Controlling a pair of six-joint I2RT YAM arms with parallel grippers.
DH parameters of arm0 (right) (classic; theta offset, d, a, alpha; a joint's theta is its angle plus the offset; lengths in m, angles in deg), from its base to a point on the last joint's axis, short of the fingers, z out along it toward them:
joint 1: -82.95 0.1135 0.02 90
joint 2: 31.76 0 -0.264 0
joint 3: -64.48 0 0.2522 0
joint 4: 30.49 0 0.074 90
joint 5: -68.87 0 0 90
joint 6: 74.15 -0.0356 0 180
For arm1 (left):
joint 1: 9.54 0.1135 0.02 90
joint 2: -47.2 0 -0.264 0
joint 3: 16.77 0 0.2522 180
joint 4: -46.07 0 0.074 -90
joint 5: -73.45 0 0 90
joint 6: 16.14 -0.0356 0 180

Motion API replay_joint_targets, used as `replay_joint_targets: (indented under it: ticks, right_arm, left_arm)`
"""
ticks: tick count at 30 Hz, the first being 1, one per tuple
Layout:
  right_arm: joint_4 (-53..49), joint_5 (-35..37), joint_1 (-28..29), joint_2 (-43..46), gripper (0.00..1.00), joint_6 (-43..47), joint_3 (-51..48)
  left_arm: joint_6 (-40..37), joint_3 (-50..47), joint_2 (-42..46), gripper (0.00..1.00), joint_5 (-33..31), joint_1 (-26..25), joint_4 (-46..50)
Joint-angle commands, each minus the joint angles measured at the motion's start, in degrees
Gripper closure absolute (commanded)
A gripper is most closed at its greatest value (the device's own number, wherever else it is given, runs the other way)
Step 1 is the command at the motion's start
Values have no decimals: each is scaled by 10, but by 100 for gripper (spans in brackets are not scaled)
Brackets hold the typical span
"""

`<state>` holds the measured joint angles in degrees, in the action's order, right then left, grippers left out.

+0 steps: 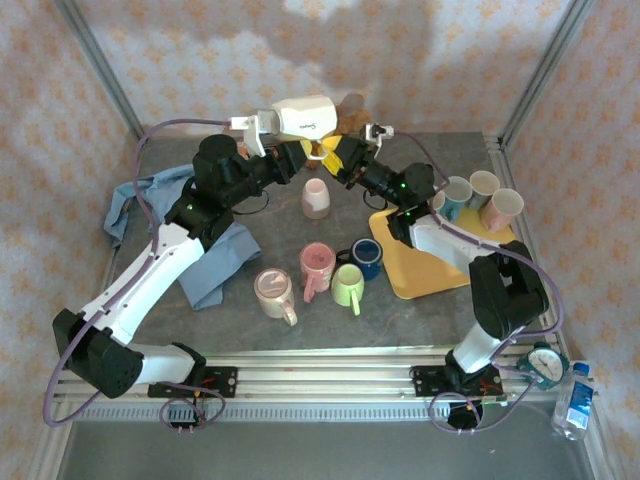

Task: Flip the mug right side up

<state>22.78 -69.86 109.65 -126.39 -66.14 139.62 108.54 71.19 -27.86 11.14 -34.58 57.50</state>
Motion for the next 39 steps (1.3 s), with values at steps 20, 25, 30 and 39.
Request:
replay_joint_targets:
  ticks: [20, 25, 30, 39]
  right_arm:
    - [-59, 40, 3, 62, 100, 89, 14]
    - [-80, 46, 3, 73, 100, 107, 13]
    - [-92, 49, 3, 79, 100, 119, 15]
    - [-93, 39, 3, 77, 100, 121, 17]
  left_arm:
    - [7, -24, 23, 68, -8, -4, -70]
    - [12, -21, 14, 54, -9, -4, -65]
    - [14, -18, 9, 47, -11, -5, -56]
    - [12, -19, 3, 81, -20, -5, -49]
